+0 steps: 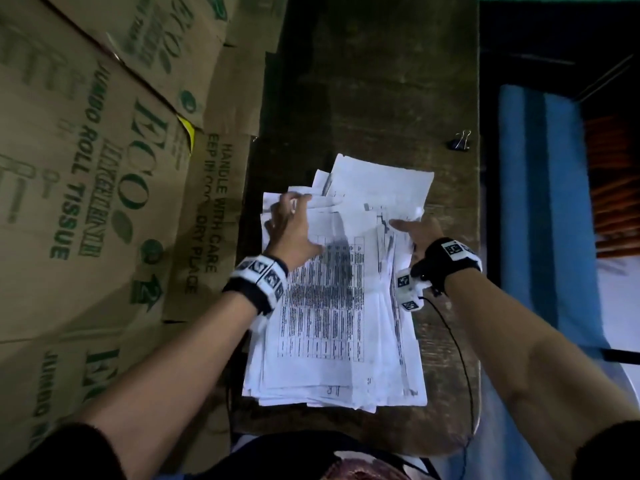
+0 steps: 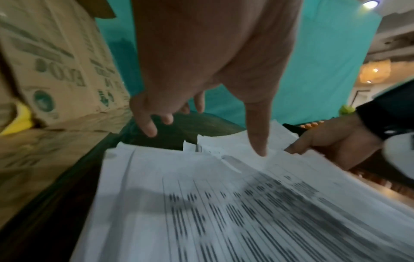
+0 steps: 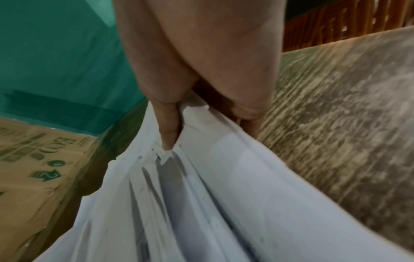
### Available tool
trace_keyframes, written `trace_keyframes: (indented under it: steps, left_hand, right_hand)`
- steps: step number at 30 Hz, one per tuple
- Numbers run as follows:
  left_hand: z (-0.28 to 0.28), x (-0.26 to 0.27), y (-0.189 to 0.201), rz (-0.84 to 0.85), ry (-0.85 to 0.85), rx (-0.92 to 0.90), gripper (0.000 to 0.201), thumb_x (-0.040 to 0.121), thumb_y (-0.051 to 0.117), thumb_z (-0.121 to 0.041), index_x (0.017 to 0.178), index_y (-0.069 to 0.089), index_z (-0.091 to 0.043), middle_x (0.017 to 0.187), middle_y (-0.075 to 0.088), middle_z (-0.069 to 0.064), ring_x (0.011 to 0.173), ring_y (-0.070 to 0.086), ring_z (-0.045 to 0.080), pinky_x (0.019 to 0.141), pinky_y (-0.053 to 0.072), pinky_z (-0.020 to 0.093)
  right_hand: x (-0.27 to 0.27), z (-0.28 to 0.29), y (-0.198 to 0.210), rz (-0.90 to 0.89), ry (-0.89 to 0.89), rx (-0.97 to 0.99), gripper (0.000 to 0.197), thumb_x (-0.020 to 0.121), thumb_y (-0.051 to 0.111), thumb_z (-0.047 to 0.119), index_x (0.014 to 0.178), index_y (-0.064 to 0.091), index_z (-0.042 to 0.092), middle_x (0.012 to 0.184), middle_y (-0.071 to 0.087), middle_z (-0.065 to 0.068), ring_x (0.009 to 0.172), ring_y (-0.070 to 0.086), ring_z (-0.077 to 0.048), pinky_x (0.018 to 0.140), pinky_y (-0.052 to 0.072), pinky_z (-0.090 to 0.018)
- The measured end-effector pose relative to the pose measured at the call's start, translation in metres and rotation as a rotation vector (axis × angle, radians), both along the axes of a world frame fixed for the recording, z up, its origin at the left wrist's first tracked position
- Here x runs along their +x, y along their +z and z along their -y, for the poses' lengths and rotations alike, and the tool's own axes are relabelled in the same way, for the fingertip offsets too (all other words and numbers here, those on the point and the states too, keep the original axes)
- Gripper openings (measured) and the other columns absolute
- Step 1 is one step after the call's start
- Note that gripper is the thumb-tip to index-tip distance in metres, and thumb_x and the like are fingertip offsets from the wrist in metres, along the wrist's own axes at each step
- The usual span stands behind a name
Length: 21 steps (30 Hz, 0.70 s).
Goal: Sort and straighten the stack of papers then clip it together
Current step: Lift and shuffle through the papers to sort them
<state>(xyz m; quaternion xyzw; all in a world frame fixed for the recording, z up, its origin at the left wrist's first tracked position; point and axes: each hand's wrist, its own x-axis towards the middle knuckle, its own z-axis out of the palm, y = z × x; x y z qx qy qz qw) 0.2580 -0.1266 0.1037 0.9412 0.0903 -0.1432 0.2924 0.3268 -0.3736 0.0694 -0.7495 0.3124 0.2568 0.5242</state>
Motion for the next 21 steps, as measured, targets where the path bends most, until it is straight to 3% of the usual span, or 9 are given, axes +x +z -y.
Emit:
trace_keyframes:
  steps: [2, 3, 6, 10, 14, 17, 21]
  left_hand:
    - [0.005, 0.03, -0.007, -0.112, -0.138, -0.082, 0.107, 0.057, 0.09, -0.026, 0.143, 0.026, -0.016, 0.146, 0.012, -0.002, 0.136, 0.023, 0.029, 0.108, 0.032, 0.055]
    - [0.01, 0.042, -0.01, -0.16, -0.207, -0.072, 0.112, 0.056, 0.09, -0.025, 0.145, 0.023, -0.016, 0.149, 0.01, -0.004, 0.139, 0.02, 0.029, 0.109, 0.031, 0.058]
    - [0.025, 0.064, -0.015, -0.24, -0.384, 0.067, 0.119, 0.056, 0.09, -0.025, 0.148, 0.015, -0.017, 0.155, 0.009, 0.003, 0.145, 0.009, 0.028, 0.114, 0.018, 0.061]
    - [0.034, 0.073, -0.02, -0.3, -0.395, 0.143, 0.124, 0.057, 0.09, -0.022, 0.149, 0.007, -0.02, 0.156, 0.011, 0.011, 0.146, 0.008, 0.035, 0.115, 0.012, 0.063]
    - [0.035, 0.072, -0.018, -0.287, -0.37, 0.165, 0.119, 0.046, 0.094, -0.033, 0.141, 0.024, -0.015, 0.147, 0.025, 0.016, 0.138, 0.024, 0.04, 0.112, 0.023, 0.063]
    - [0.028, 0.072, -0.016, -0.258, -0.38, 0.206, 0.114, 0.048, 0.092, -0.04, 0.141, 0.034, -0.009, 0.147, 0.024, 0.014, 0.136, 0.026, 0.038, 0.114, 0.022, 0.059]
    - [0.021, 0.071, -0.013, -0.221, -0.36, 0.227, 0.071, 0.061, 0.085, -0.033, 0.125, 0.058, -0.017, 0.134, 0.051, 0.009, 0.133, 0.035, 0.03, 0.115, 0.014, 0.055]
  right_hand:
    - [0.002, 0.0, -0.001, 0.053, 0.027, -0.02, 0.038, 0.075, 0.083, 0.014, 0.105, 0.068, -0.003, 0.101, 0.072, -0.015, 0.094, 0.069, -0.031, 0.087, 0.055, -0.045]
    - [0.003, 0.001, -0.003, 0.075, 0.038, -0.022, 0.038, 0.074, 0.084, 0.014, 0.105, 0.069, -0.003, 0.104, 0.072, -0.015, 0.095, 0.069, -0.031, 0.09, 0.055, -0.047]
    - [0.005, 0.003, -0.009, 0.095, 0.028, 0.008, 0.039, 0.07, 0.087, 0.018, 0.1, 0.069, -0.001, 0.101, 0.074, -0.015, 0.092, 0.071, -0.032, 0.089, 0.055, -0.05]
    - [0.004, 0.001, -0.008, 0.124, -0.006, 0.089, 0.032, 0.074, 0.083, 0.012, 0.098, 0.069, -0.004, 0.095, 0.074, -0.015, 0.086, 0.072, -0.029, 0.084, 0.058, -0.044]
    - [-0.001, -0.001, -0.008, 0.155, -0.089, 0.195, 0.043, 0.075, 0.08, 0.009, 0.111, 0.065, -0.009, 0.101, 0.073, -0.019, 0.09, 0.072, -0.031, 0.076, 0.059, -0.037]
    - [-0.002, -0.006, -0.003, 0.161, -0.146, 0.238, 0.034, 0.075, 0.076, -0.001, 0.106, 0.067, -0.01, 0.102, 0.072, -0.021, 0.092, 0.071, -0.033, 0.081, 0.059, -0.041]
    - [0.001, -0.006, -0.002, 0.086, -0.189, 0.382, 0.034, 0.072, 0.078, 0.006, 0.105, 0.07, 0.0, 0.102, 0.074, -0.018, 0.094, 0.071, -0.034, 0.088, 0.055, -0.047]
